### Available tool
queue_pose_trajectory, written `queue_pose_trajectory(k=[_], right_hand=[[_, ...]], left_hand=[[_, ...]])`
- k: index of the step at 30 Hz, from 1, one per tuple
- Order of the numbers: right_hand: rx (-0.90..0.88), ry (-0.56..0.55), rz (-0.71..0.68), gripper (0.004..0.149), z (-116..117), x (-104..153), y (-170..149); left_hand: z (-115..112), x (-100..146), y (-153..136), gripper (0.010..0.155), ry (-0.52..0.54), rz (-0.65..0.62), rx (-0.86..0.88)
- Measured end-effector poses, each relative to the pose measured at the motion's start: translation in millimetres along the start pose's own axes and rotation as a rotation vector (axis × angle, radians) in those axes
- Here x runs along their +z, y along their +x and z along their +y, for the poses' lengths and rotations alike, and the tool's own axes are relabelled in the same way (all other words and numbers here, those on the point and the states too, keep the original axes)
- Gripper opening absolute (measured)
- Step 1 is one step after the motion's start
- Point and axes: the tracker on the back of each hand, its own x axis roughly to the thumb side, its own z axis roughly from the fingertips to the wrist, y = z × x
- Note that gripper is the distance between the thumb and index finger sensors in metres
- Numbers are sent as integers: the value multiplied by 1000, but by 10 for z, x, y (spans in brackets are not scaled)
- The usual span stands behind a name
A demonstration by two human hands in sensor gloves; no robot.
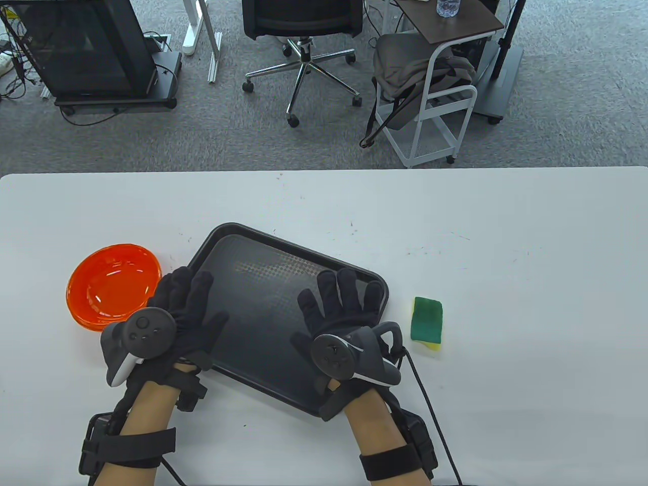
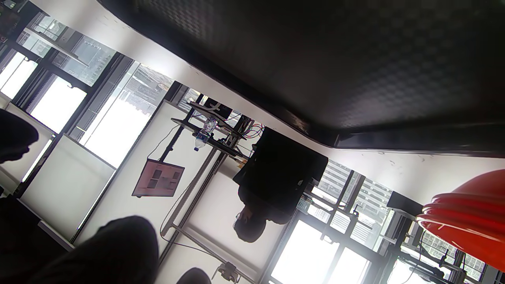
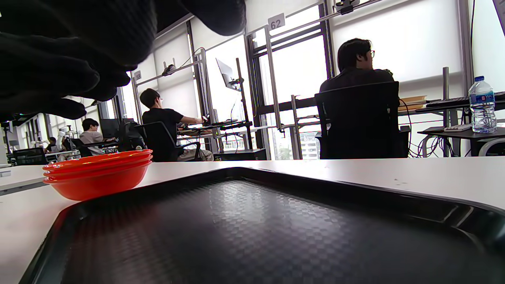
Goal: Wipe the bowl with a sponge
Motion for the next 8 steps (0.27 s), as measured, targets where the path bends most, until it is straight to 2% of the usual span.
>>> queue_pose_trajectory(k=[8], right_hand=[[-9,-4,-2,68,7,7,-4]], left_hand=[[-20,-1,8,76,-12,-1,2]])
